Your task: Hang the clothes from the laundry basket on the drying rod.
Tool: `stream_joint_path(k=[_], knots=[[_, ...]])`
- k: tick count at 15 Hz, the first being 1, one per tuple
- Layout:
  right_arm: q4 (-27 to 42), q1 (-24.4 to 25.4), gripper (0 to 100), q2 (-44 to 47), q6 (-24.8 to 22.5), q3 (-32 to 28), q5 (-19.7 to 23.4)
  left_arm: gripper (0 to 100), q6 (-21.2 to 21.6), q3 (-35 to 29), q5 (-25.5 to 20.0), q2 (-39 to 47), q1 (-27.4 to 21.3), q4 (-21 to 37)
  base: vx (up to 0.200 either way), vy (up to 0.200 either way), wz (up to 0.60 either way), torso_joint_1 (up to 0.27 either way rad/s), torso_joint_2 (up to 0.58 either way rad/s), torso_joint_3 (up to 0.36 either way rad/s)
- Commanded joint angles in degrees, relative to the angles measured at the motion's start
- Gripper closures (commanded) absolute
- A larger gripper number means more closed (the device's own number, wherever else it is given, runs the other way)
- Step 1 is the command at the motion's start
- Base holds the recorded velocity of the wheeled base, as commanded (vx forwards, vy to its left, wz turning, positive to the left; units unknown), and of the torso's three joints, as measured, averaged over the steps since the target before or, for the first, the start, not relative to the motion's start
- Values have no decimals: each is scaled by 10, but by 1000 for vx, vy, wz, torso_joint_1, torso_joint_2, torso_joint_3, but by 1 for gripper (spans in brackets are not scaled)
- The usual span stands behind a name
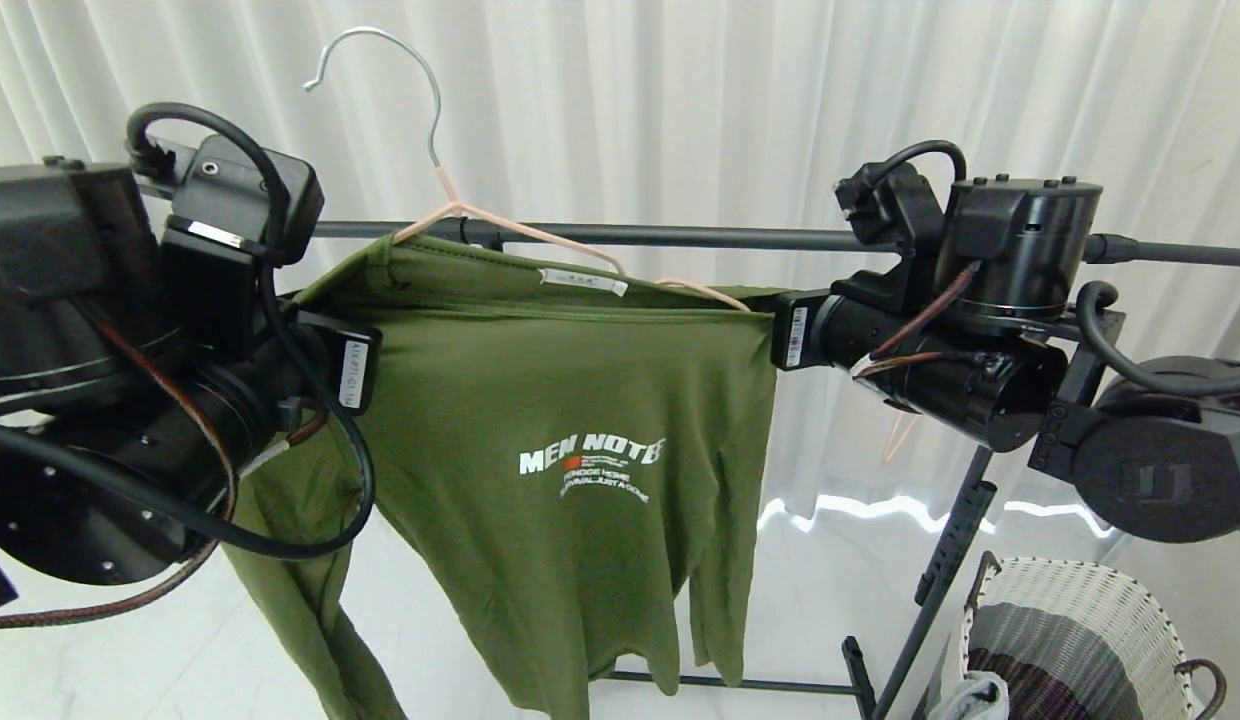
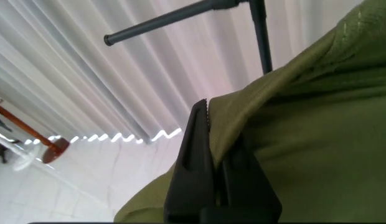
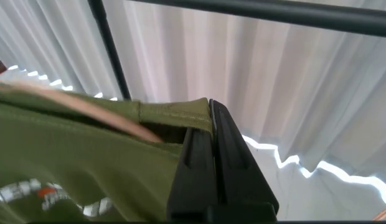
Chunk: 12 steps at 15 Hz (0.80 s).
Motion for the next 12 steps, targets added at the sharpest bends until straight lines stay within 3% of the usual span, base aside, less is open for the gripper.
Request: stream_joint_path(k=[1,6,10,11,12], knots=[[0,1,100,-7,0,-1,3,100,15,32,1,14,7,-28,0,0,0,0,0,0],[10,9,100,-42,-4,24,51,100,49,61,4,82,16,-175,0,0,0,0,0,0],[23,9,100,-78,-18,75,85,100,47,59,4,88,16,-197,0,0,0,0,0,0],[23,8,0,-79,-19,76,84,100,44,58,3,88,16,-197,0,0,0,0,0,0],[23,7,0,-79,-19,76,84,100,41,60,0,88,14,-198,0,0,0,0,0,0]])
